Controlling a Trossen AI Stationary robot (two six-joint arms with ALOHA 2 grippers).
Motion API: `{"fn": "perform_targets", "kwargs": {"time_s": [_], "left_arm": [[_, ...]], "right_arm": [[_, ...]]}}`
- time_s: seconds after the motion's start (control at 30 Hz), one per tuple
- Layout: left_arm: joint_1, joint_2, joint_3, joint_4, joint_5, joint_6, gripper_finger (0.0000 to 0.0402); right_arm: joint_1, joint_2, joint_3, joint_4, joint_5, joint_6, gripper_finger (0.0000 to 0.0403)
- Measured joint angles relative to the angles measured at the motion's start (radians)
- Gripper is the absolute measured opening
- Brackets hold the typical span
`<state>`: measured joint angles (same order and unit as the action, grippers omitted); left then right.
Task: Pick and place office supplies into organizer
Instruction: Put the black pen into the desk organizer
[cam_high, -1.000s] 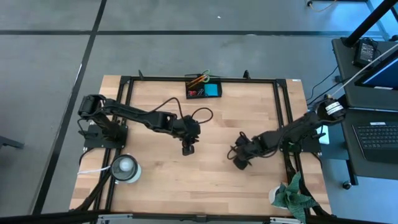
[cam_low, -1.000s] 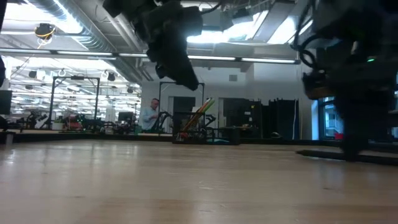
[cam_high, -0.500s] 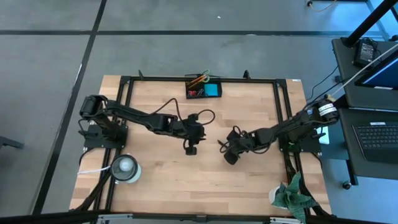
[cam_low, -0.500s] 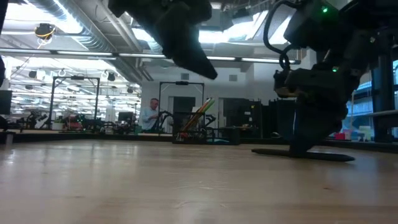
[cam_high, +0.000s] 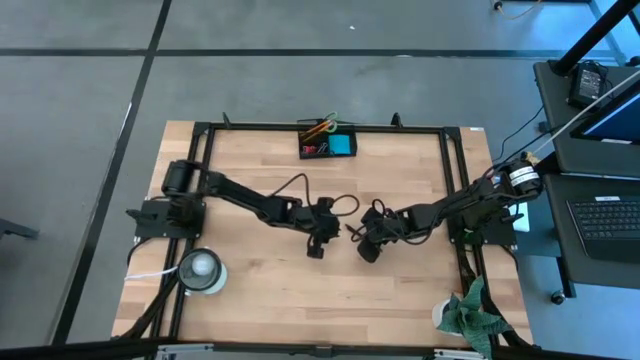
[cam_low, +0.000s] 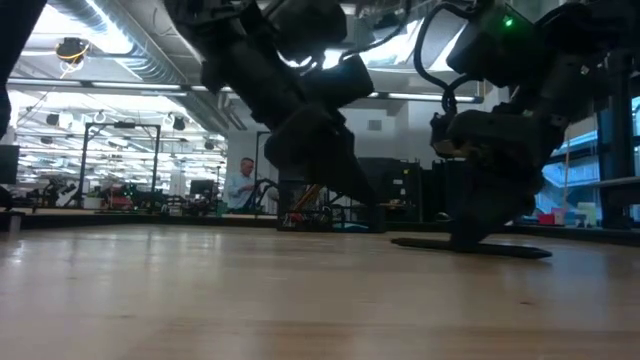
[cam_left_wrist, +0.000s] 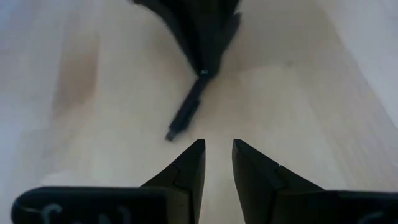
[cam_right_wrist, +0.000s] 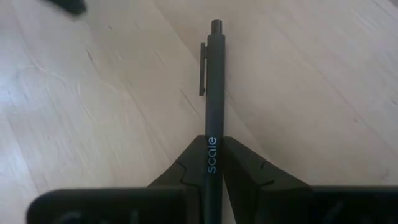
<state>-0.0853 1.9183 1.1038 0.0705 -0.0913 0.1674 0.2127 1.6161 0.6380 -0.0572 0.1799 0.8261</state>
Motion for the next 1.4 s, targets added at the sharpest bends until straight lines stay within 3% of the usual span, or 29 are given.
{"fn": "perform_targets", "kwargs": {"time_s": [0.13, 0.47, 0.97, 1.4], "left_arm": [[0.000, 0.016, 0.002, 0.043, 0.039, 0.073, 0.0088], [0.017, 0.016, 0.002, 0.039, 0.012, 0.141, 0.0145], [0.034, 0.122, 0.006, 0.050, 0.043, 0.092, 0.0139], [0.044, 0.126, 0.002, 0.113, 0.038, 0.056, 0.0138]], "right_arm": [[0.000, 0.000, 0.000, 0.014, -0.003, 0.000, 0.0046], [0.000, 0.003, -0.002, 0.070, -0.037, -0.053, 0.0046], [0.002, 0.002, -0.001, 0.099, -0.071, -0.099, 0.0046], [0.002, 0.000, 0.000, 0.096, -0.069, -0.101, 0.0046]]}}
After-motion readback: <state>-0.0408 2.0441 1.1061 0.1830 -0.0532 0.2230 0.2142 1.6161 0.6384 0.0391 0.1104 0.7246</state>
